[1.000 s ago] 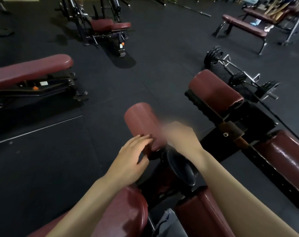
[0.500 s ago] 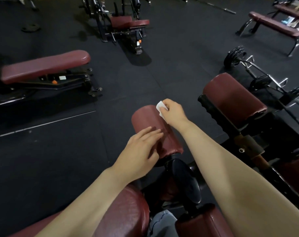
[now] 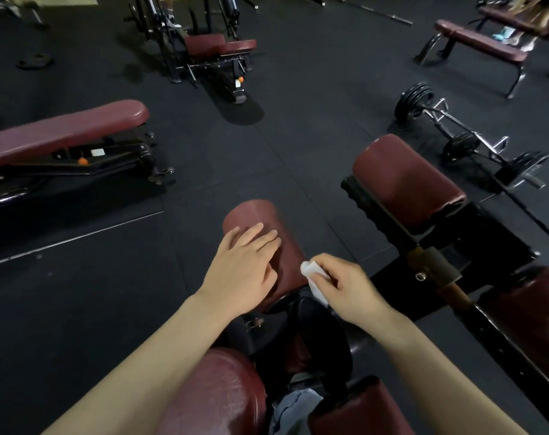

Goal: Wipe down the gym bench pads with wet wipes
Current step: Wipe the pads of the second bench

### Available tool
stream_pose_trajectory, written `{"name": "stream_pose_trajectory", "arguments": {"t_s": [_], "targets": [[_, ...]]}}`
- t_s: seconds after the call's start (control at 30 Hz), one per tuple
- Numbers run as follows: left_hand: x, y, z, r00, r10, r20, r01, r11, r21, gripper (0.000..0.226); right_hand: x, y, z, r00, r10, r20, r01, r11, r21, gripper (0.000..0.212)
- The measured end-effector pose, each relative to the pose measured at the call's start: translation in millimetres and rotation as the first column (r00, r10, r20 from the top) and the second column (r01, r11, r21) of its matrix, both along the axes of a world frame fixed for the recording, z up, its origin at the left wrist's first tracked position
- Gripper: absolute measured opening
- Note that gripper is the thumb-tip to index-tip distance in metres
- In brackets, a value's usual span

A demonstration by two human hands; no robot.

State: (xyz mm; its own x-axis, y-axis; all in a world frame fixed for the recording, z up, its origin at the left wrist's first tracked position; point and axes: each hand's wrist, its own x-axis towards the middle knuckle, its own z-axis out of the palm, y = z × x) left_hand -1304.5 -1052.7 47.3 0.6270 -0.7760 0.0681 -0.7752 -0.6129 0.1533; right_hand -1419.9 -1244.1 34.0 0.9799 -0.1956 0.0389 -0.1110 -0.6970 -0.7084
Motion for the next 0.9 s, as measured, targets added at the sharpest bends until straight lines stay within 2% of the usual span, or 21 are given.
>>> {"name": "stream_pose_trajectory", "arguments": {"t_s": [0.07,0.2,0.27,0.37,0.47,0.6,0.73,0.8,0.9], "targets": [[-3,11,-1,0.999,0.034,-0.009,-0.034,0.999,-0.020,0.054,6,7,7,0.998,0.059,0.031,-0.057,0.997,-0.059,0.027],[-10,32,-10,0.988,0.095,-0.118,-0.100,0.995,-0.032,0.064,76,27,16,0.981,0.189,0.044,-0.171,0.949,-0.263,0.007],[-13,36,-16,0.982,0.114,-0.147,-0.123,0.991,-0.053,0.065,126,40,22,0.981,0.191,0.011,-0.174,0.914,-0.367,0.016],[-16,38,-21,0.977,0.126,-0.171,-0.143,0.986,-0.087,0.065,177,51,32,0.992,0.121,-0.039,-0.125,0.878,-0.462,0.018],[-15,39,-25,0.972,0.120,-0.202,-0.143,0.984,-0.106,0.067,168,47,33,0.990,0.127,-0.064,-0.142,0.893,-0.427,0.020],[-14,47,-34,0.959,0.117,-0.258,-0.159,0.976,-0.149,0.071,73,34,30,0.967,0.234,-0.105,-0.256,0.908,-0.331,0.018],[-18,56,-50,0.939,0.095,-0.331,-0.164,0.969,-0.186,0.075,0,31,29,0.959,0.272,-0.073,-0.280,0.893,-0.351,0.017],[-20,58,-56,0.932,0.100,-0.348,-0.175,0.966,-0.191,0.076,21,37,26,0.961,0.275,-0.007,-0.254,0.879,-0.404,0.013],[-24,63,-65,0.927,0.101,-0.360,-0.172,0.970,-0.169,0.076,102,49,25,0.986,0.167,0.010,-0.148,0.899,-0.411,0.015]]}}
